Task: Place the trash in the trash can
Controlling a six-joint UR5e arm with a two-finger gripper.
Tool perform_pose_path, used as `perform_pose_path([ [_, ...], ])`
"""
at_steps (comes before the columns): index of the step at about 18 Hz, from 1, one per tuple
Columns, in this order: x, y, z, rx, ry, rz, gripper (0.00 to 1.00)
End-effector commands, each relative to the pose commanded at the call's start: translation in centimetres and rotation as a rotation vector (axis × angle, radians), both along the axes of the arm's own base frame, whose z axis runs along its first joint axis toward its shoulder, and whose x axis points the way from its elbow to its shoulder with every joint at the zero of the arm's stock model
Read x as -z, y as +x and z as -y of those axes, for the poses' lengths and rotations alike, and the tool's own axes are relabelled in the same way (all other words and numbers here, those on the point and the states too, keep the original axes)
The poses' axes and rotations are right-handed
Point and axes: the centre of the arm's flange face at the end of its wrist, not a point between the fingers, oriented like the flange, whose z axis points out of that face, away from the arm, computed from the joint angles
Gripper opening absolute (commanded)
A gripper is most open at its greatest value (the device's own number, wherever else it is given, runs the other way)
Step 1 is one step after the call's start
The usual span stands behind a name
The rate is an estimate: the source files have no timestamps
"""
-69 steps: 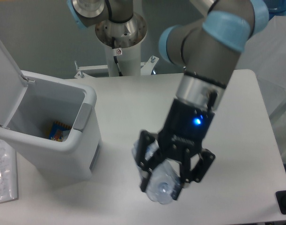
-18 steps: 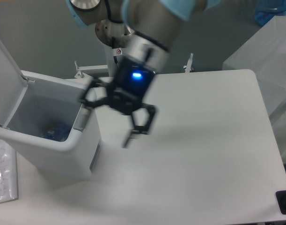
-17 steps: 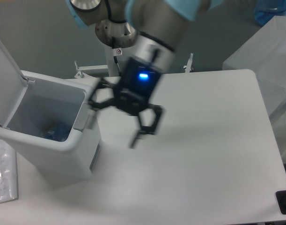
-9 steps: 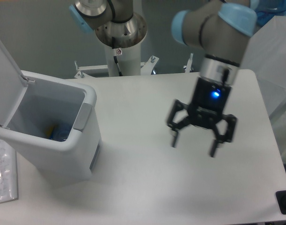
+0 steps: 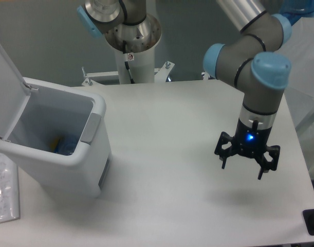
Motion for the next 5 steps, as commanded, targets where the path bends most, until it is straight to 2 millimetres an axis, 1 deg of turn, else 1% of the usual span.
perform_pose_path([
  [5, 0.06, -0.32, -0.31, 0.003, -0.035, 0.035, 1.00],
])
